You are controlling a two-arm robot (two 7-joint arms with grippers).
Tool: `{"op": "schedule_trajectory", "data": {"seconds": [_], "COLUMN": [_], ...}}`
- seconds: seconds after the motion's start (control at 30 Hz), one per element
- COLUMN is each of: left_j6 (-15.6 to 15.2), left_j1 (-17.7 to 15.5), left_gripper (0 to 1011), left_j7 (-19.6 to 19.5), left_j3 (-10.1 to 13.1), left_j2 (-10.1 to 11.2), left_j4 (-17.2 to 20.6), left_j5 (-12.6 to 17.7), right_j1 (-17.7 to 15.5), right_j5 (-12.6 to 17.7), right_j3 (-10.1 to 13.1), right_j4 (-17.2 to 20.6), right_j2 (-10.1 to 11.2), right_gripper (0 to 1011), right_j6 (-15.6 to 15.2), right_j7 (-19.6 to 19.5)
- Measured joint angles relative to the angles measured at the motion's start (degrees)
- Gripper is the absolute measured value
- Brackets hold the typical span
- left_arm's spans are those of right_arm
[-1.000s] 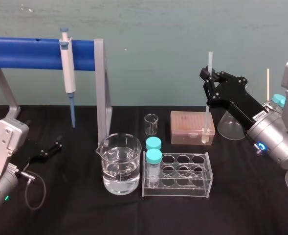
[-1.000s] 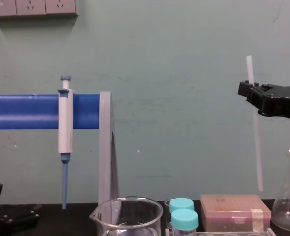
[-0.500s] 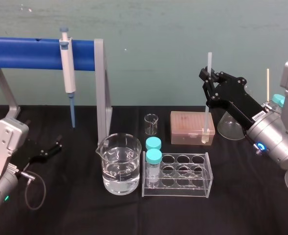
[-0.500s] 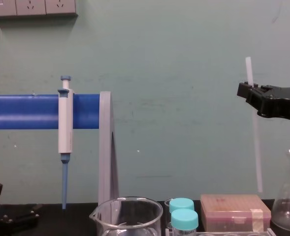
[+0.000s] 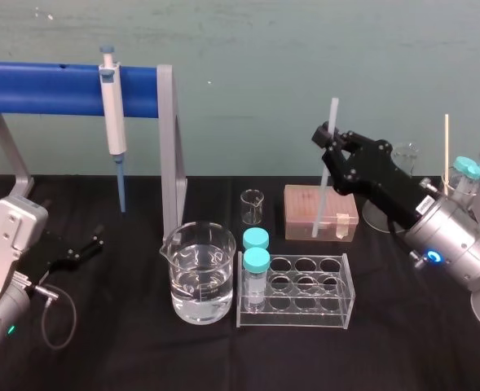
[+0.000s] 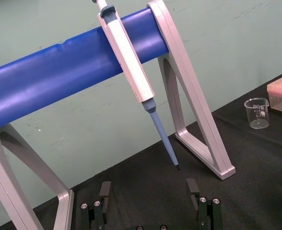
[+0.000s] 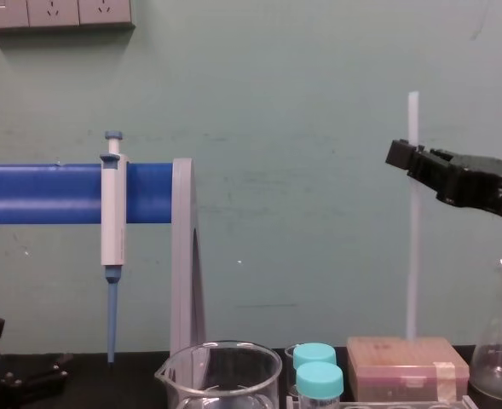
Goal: Pick up the stirring rod with one hand, then place it down.
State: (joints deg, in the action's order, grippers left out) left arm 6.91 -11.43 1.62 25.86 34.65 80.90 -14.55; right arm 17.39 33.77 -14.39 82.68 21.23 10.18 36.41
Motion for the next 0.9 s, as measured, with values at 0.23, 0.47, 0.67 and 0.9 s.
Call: {"op": "schedule_trajectory", "data": {"seconds": [0.23,0.47,0.67,0.9], "left_j6": [0.0,0.0,0.0,0.0], "left_j1": [0.0,0.0,0.0,0.0], "left_gripper": [1000,1000,1000,1000], "left_j7": [0.0,0.0,0.0,0.0], "left_j3": [0.0,0.0,0.0,0.0], "left_j2": [0.0,0.0,0.0,0.0], "left_j4": [0.0,0.0,0.0,0.0], "left_j5": [0.0,0.0,0.0,0.0], "right_j1": [0.91,1.69,1.92,2.12], "right_j5": [0.73,-1.71,-2.71,-2.76], "right_j3": [-2.22,-4.28,-5.19,-5.64], "right_j4": [-3.23,-5.9,-7.03,-7.85], "right_j2": [0.46,0.81,0.82,0.58], "right_gripper": [68,67,68,67], "right_j6": [1.58,3.81,4.4,4.41], "right_j7": [2.28,1.57,0.85,0.48]}}
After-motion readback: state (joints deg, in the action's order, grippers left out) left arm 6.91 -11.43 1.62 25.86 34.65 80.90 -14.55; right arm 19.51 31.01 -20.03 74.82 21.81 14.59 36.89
